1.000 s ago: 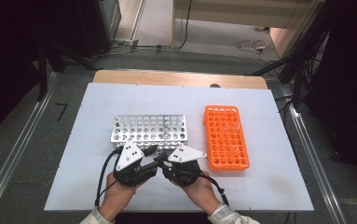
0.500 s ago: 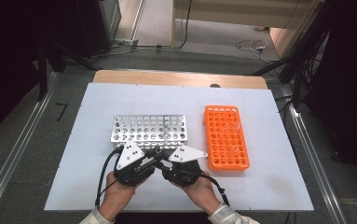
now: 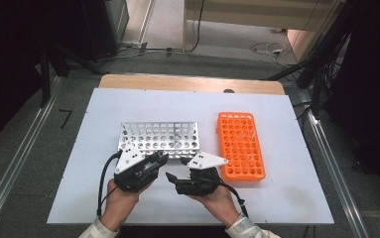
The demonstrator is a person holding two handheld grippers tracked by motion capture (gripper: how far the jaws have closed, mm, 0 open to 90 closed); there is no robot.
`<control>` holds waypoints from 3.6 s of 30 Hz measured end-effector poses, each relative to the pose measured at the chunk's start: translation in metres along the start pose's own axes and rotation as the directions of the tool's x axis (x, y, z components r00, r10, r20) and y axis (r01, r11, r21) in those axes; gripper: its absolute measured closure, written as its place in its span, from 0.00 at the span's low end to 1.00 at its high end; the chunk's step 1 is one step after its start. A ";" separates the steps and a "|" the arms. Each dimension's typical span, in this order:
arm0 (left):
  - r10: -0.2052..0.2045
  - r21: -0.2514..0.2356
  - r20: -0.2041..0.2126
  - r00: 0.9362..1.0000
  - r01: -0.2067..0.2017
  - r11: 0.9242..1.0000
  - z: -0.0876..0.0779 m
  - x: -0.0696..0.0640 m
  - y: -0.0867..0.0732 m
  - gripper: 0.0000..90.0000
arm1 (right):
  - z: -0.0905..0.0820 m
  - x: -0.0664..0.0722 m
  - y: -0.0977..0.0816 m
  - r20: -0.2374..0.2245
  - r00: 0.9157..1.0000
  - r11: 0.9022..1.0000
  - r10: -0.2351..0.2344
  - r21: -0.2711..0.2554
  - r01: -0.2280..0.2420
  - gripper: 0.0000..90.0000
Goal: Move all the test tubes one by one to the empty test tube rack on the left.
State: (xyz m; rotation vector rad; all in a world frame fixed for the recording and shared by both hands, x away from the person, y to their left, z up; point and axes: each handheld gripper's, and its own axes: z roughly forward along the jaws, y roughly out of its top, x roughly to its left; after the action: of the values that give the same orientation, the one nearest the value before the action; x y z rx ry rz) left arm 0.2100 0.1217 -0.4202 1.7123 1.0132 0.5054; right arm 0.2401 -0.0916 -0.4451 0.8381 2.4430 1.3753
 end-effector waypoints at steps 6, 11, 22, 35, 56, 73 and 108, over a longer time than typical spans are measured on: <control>-0.019 -0.017 -0.016 1.000 0.019 1.000 -0.005 0.008 0.005 0.83 | -0.006 -0.008 -0.003 0.002 1.000 1.000 0.015 0.008 -0.015 0.32; -0.036 -0.035 -0.041 0.999 0.035 0.999 -0.008 0.016 0.010 0.83 | -0.009 -0.013 -0.005 -0.002 1.000 0.999 0.031 0.020 -0.031 0.29; -0.062 -0.058 -0.113 0.992 0.056 0.997 -0.015 0.040 0.019 0.83 | -0.011 -0.014 -0.006 0.012 0.999 0.999 0.030 0.027 -0.030 0.28; -0.093 -0.085 -0.215 0.972 0.076 0.993 -0.024 0.069 0.021 0.83 | -0.011 -0.015 -0.007 0.017 0.999 0.999 0.039 0.031 -0.040 0.28; -0.048 -0.064 -0.280 0.959 0.031 0.997 -0.016 0.077 0.016 0.83 | -0.011 -0.016 -0.009 0.015 0.999 0.999 0.031 0.042 -0.031 0.28; -0.013 -0.019 -0.299 0.954 0.008 1.000 -0.003 0.077 0.005 0.83 | -0.011 -0.016 -0.009 0.013 0.999 0.998 0.030 0.045 -0.031 0.28; -0.041 0.001 -0.238 0.970 0.042 0.999 -0.005 0.068 0.005 0.67 | -0.017 -0.018 -0.013 0.023 0.999 0.998 0.036 0.048 -0.037 0.28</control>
State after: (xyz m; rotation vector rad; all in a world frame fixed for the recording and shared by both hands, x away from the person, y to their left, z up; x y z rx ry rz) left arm 0.2454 0.1795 -0.4234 1.6589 1.2191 0.6934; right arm 0.2421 -0.1195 -0.4483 0.9084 2.4658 1.3169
